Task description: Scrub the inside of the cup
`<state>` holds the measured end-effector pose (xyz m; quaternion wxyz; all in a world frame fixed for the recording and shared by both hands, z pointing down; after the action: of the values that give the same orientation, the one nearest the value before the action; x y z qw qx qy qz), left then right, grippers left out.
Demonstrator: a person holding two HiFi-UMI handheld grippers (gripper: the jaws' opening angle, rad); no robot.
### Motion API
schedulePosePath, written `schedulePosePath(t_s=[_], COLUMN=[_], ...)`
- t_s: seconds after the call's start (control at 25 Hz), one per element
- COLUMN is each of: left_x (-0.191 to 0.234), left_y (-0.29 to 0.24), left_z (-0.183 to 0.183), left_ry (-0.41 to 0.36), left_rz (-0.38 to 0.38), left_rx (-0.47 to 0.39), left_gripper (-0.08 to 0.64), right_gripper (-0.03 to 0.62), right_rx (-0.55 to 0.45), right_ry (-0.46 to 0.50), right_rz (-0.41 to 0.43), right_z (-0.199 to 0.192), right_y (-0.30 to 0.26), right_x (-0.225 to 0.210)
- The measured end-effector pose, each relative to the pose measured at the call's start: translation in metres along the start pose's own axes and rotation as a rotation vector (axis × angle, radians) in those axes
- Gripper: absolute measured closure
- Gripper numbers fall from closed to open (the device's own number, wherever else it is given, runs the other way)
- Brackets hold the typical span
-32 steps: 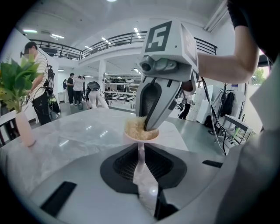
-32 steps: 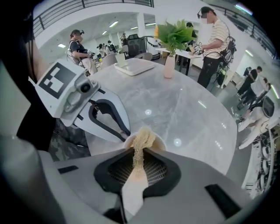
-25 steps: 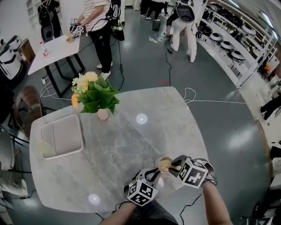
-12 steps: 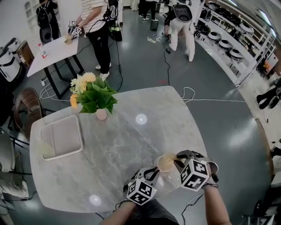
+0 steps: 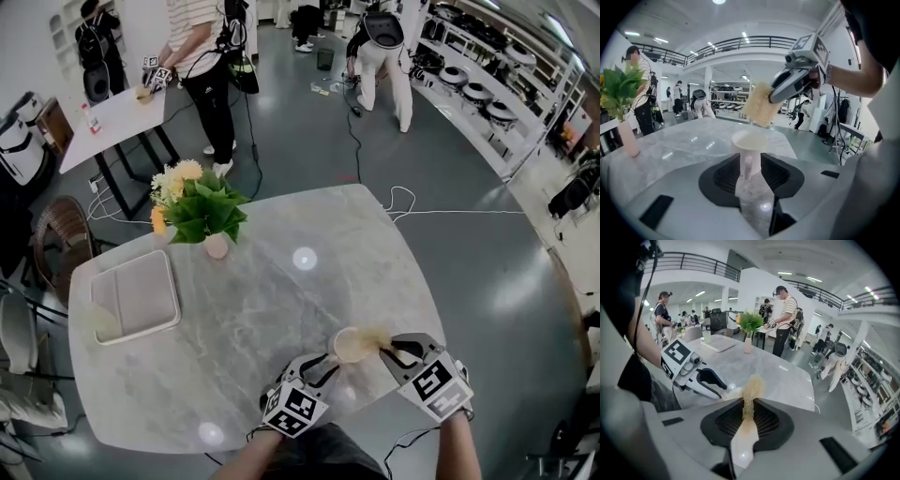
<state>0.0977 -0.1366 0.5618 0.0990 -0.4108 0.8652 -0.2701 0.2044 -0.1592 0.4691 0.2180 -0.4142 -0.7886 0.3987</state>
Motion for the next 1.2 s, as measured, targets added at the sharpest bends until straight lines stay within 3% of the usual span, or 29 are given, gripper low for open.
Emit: schedulePosePath(t_s=[0.16,0.28,0.44,0.8,1.2], left_x=[0.002,-0.003,-0.015,-0.04,-0.064], left_y=[0.013,0.021,0.031,0.051,0.079], left_z=[0.001,0.001,-0.007,-0.033,-0.025], left_ry=[-0.009,-0.036,-0.03,-0.002,-0.072], left_rz=[0.058,0.07,0.056,0.052,-0.02], left_rx=[-0.013,-0.016,0.01,0.049,0.009], left_gripper=[0.428,0.455,0.541,0.546,0.546], right_gripper=[0.532,0.532,0.532,0.532,0.532], right_rx=[-0.101,-0.133,-0.158,-0.191,-0.179], right_ry=[-0.147,-0.194,-0.203,-0.179,-0.254], right_rz=[0.022,0.026,0.043,0.049,-0.049], right_z=[-0.02,-0.033,-0.042,-0.057,-0.09], right_y=[0.004,0.0,-0.007,-0.011,0.018], right_x=[0.026,0.047,0.073,0.103,0.137])
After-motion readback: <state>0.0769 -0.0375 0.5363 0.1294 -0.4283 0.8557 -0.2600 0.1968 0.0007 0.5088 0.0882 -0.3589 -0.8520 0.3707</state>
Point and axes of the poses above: the fingertips, and each gripper's own axes: y backward along the fingers, x to its left, z out of its top, the point moved 3 cm from there along y, backward along the fingers, and after that the axes turned 7 degrees about z, right-handed, at the moved point
